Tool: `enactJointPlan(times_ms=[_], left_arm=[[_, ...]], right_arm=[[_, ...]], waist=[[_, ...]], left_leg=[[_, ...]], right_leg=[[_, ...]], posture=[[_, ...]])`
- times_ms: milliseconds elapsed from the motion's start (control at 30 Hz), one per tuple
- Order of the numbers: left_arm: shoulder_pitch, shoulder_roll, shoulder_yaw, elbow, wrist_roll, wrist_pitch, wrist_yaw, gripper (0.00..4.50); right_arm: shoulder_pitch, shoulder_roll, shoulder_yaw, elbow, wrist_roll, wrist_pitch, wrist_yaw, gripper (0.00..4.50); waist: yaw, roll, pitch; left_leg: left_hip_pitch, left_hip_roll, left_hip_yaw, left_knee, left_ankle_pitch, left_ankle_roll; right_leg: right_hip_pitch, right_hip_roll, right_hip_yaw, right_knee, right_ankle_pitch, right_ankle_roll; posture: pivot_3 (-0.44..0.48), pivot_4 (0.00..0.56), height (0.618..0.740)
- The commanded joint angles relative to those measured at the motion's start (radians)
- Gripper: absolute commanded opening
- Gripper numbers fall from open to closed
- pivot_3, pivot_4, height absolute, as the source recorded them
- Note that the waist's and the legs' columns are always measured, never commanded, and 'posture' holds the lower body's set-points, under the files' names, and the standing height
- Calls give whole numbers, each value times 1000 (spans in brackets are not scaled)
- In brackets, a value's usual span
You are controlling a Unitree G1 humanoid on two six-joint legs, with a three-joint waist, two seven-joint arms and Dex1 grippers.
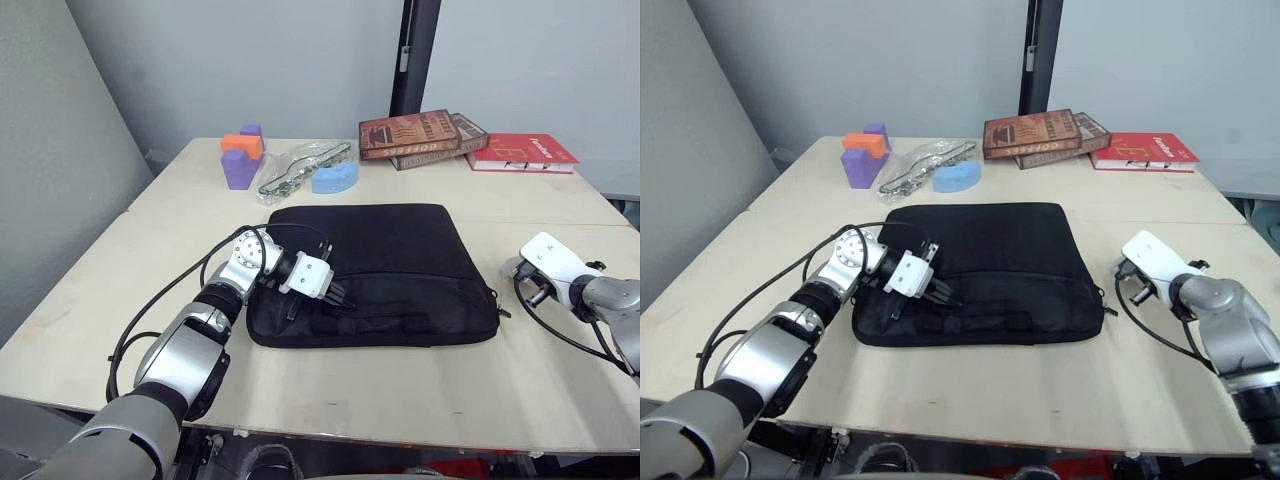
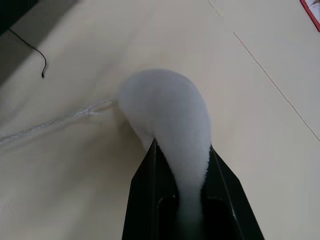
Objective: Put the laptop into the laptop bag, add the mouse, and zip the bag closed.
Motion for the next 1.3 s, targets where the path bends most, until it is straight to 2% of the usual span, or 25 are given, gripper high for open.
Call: enactJointPlan(times_ms=[33, 300, 633, 1300], left_arm=[[73, 24, -82, 61, 93, 24, -58, 0], [79, 24, -87, 61, 97, 21, -60, 0], [93, 29, -97, 58, 105, 10, -71, 0], [101, 38, -128, 58, 104, -13, -73, 0]], right_arm=[[-46, 3, -5, 12, -19, 1, -26, 16], [-94, 34, -7, 50, -18, 42, -51, 16], [-142, 81, -105, -5, 113, 151, -33, 16], [-225, 139, -142, 58, 158, 179, -148, 16]], waist=[[-1, 0, 0], [-1, 0, 0], [-1, 1, -1], [-1, 2, -2]], left_leg=[[0, 0, 0, 0, 0, 0], [0, 0, 1, -2, 0, 0], [0, 0, 2, -4, 0, 0], [1, 0, 3, -8, 0, -1]], right_leg=[[0, 0, 0, 0, 0, 0], [-1, 0, 0, -1, 0, 0], [-1, 0, 0, -2, 0, 0], [-1, 0, 0, -4, 0, 0]], posture=[[0, 150, 740], [0, 150, 740], [0, 150, 740], [0, 150, 740]])
